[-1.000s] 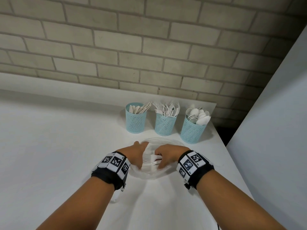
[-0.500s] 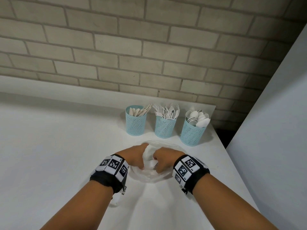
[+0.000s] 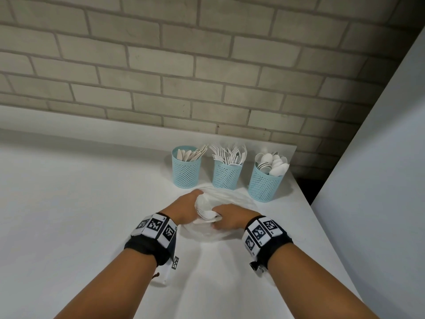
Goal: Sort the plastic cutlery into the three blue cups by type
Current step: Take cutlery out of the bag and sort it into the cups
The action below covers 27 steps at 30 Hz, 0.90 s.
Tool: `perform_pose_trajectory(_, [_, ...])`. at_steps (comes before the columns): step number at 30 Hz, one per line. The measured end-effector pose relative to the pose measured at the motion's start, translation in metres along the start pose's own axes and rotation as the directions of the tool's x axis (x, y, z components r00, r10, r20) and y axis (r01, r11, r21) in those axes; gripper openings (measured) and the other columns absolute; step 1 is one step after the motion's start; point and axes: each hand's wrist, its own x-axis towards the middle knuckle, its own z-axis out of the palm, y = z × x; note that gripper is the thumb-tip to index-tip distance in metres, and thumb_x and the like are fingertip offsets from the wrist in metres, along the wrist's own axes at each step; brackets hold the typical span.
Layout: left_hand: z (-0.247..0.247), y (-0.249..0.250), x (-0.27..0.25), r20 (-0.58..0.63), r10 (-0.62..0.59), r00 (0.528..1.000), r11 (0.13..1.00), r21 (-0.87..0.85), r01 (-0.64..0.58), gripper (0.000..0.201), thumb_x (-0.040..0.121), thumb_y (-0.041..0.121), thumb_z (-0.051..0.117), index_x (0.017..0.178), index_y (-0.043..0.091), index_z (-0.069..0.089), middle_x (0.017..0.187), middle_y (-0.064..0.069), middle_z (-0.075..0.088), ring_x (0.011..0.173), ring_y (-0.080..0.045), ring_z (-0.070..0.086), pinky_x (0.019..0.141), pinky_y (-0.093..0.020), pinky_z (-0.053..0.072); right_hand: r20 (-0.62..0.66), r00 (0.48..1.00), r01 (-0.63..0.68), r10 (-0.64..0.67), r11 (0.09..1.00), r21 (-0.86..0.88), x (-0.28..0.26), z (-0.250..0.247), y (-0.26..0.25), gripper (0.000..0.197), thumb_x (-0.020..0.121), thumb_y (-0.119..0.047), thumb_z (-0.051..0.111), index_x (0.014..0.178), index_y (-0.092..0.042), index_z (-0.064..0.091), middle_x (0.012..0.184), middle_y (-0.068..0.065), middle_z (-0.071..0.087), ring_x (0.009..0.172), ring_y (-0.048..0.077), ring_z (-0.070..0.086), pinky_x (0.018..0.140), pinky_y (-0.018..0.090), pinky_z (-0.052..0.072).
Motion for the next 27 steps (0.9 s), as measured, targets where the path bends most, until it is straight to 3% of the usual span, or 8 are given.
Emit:
perform_pose_trajectory(3, [-0.001,-0.004,-0.004,0.05,-0.046,0.998,0.996,0.076,0.042,0.072,0.081,0.001,0.06,0.143,0.02,0.029,0.143,-0.005,0.042,0.131,-0.022,0.041,0.107,-0.029,0.033,0.035,0.999,0.021,-0.022,0.999,0.046,-0.003,-0.003,0.006,0.013,0.09,-0.025,0.052,0.079,-0.019,0.049,0.096,0.006,0.058,0.087,0.017,0.049,0.076,0.026,0.035])
perform_pose_trajectory(6, [-0.003,-0.005,-0.007,0.031,-0.082,0.996,0.992,0.102,0.079,0.071,0.082,-0.004,0.053,0.144,0.022,0.029,0.143,-0.006,0.042,0.13,-0.024,0.042,0.104,-0.028,0.036,0.037,0.999,0.028,-0.034,0.988,0.15,-0.005,-0.006,0.017,0.016,0.091,-0.036,0.056,0.082,-0.023,0.056,0.096,0.0,0.059,0.087,0.013,0.048,0.077,0.025,0.035])
perform_pose_trajectory(10, [-0.005,-0.002,-0.009,0.026,-0.113,0.993,0.987,0.114,0.11,0.072,0.083,-0.004,0.051,0.145,0.022,0.026,0.142,-0.008,0.043,0.126,-0.024,0.045,0.097,-0.025,0.039,-0.001,0.997,0.066,-0.072,0.92,0.387,-0.009,-0.011,0.027,0.016,0.089,-0.029,0.063,0.102,-0.023,0.067,0.088,-0.017,0.062,0.079,-0.003,0.053,0.071,0.007,0.038])
perform_pose_trajectory(12, [-0.005,0.0,-0.01,0.068,-0.137,0.988,0.982,0.14,0.126,0.077,0.082,-0.002,0.054,0.147,0.021,0.02,0.142,-0.009,0.042,0.127,-0.024,0.045,0.097,-0.025,0.039,-0.042,0.996,0.084,-0.073,0.799,0.595,-0.011,-0.014,0.032,0.011,0.09,-0.014,0.061,0.098,-0.02,0.066,0.079,-0.019,0.066,0.075,-0.005,0.058,0.072,0.005,0.041])
perform_pose_trajectory(16, [-0.005,0.005,-0.014,0.134,-0.195,0.972,0.961,0.224,0.162,0.085,0.083,0.0,0.055,0.15,0.021,0.007,0.138,-0.011,0.046,0.122,-0.025,0.048,0.093,-0.028,0.042,-0.084,0.996,0.076,-0.006,0.492,0.867,-0.01,-0.022,0.038,0.016,0.096,-0.005,0.047,0.093,-0.014,0.061,0.077,-0.003,0.072,0.078,0.009,0.068,0.08,0.026,0.048])
perform_pose_trajectory(20, [-0.003,0.009,-0.017,0.161,-0.209,0.965,0.938,0.314,0.15,0.083,0.086,0.001,0.05,0.15,0.018,0.001,0.138,-0.012,0.046,0.121,-0.026,0.05,0.093,-0.029,0.044,-0.179,0.983,0.151,0.027,0.426,0.892,-0.013,-0.038,0.032,0.016,0.099,-0.011,0.042,0.095,-0.013,0.057,0.095,0.002,0.07,0.086,0.011,0.068,0.077,0.025,0.05])
perform_pose_trajectory(23, [-0.001,0.008,-0.018,0.164,-0.213,0.963,0.924,0.356,0.143,0.082,0.085,0.0,0.048,0.151,0.016,0.0,0.136,-0.013,0.047,0.12,-0.026,0.05,0.094,-0.031,0.044,-0.373,0.917,0.291,0.142,0.401,0.869,-0.013,-0.051,0.025,0.02,0.101,-0.018,0.037,0.095,-0.011,0.055,0.097,0.004,0.068,0.094,0.021,0.066,0.083,0.03,0.051])
perform_pose_trajectory(27, [-0.005,0.01,-0.018,0.185,-0.221,0.958,0.912,0.388,0.136,0.083,0.084,0.008,0.058,0.15,0.016,0.009,0.138,-0.013,0.042,0.121,-0.027,0.049,0.094,-0.033,0.045,-0.409,0.897,0.407,0.167,0.051,0.912,-0.015,-0.068,0.014,0.033,0.102,-0.023,0.031,0.082,-0.009,0.052,0.093,0.007,0.071,0.086,0.019,0.07,0.083,0.033,0.053])
